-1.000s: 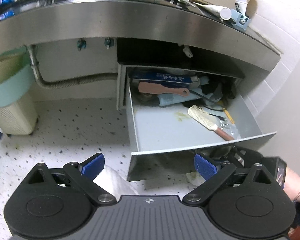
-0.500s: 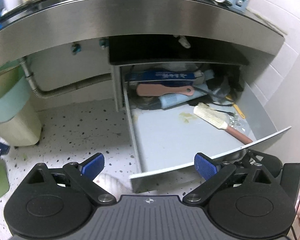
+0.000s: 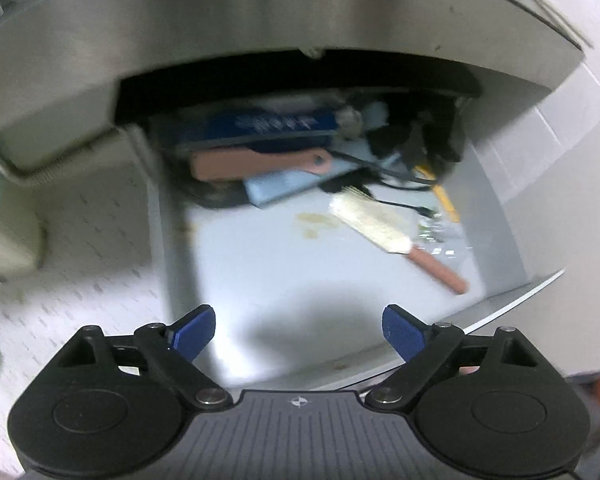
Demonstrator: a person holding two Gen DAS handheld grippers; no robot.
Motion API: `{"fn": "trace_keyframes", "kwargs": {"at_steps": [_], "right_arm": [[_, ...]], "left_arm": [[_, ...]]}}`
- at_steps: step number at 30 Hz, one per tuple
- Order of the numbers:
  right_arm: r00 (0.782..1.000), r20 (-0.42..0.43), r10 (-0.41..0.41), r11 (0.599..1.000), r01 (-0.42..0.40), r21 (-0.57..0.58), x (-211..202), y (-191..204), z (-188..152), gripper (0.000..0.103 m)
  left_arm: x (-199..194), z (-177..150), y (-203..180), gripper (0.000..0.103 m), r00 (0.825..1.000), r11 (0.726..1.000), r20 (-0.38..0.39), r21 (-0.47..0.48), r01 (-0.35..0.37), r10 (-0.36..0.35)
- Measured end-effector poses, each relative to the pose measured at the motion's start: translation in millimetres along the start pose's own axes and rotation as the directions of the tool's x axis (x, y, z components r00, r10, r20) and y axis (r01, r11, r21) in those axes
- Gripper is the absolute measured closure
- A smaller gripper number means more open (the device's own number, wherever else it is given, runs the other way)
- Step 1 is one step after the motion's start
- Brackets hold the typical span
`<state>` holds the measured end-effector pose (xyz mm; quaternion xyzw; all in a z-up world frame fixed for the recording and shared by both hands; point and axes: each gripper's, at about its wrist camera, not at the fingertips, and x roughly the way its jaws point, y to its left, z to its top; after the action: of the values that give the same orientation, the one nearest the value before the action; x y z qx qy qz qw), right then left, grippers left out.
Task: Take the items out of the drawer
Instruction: 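Release the handle with the right gripper while the left gripper reaches into the drawer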
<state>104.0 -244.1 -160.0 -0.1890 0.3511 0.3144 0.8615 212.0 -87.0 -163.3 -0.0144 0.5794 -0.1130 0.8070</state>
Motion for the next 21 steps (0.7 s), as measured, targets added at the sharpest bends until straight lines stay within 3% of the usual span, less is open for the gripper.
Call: {"fn": "trace_keyframes", "kwargs": {"at_steps": [3, 7, 14, 21], "right_arm": [[0.998, 0.050, -0.048, 0.996, 0.044, 0.073, -29, -14, -5, 0.032], [0.990, 0.087, -0.112, 0.977, 0.094, 0.189, -62, -31, -20, 0.032], [0.974, 0.100, -0.203, 0.928, 0.159, 0.336, -97, -52, -54, 0.032], [0.966, 0.121, -0.229, 0.885, 0.155, 0.438, -113, -60, -79, 0.032]], "left_arm": [[22, 19, -11, 0.014, 0.994, 0.991, -0.078, -0.120, 0.067, -0.077], [52, 36, -27, 0.015, 0.983, 0.967, -0.130, -0.235, 0.097, -0.130], [116, 56, -57, 0.021, 0.962, 0.938, -0.248, -0.345, 0.023, -0.115], [162, 69, -62, 0.024, 0.959, 0.880, -0.267, -0.473, -0.044, -0.096]]}}
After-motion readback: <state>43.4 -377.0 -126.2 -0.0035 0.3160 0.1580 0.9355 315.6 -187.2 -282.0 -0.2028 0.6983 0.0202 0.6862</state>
